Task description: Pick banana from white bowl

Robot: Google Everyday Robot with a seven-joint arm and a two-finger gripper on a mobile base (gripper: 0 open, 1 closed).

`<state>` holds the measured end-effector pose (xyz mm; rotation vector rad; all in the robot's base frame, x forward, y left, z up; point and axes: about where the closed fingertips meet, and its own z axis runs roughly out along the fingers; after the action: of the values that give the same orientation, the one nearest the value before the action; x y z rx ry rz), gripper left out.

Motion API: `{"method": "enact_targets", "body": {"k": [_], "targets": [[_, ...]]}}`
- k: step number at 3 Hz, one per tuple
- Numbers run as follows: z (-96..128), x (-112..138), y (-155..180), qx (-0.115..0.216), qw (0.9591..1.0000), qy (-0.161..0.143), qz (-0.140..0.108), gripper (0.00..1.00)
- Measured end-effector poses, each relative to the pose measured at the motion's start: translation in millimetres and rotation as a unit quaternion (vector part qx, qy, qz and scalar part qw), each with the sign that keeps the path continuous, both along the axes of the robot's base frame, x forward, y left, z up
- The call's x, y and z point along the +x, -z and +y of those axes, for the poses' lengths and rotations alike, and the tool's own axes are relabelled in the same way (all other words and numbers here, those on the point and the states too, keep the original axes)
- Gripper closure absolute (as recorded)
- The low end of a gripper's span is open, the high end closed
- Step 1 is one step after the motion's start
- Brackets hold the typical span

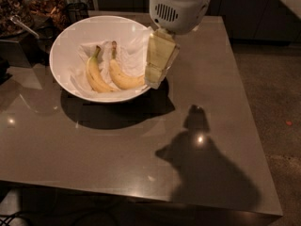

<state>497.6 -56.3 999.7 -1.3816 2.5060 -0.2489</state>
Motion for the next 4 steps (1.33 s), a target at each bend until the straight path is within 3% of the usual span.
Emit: {"method": "enact_targets", "body": {"k": [2, 4], "targets": [[15, 22, 9, 0.008, 0.9998, 0.010, 0.016, 0.39], [66, 30, 5, -0.011, 0.9984, -0.056, 0.000, 0.33]]}}
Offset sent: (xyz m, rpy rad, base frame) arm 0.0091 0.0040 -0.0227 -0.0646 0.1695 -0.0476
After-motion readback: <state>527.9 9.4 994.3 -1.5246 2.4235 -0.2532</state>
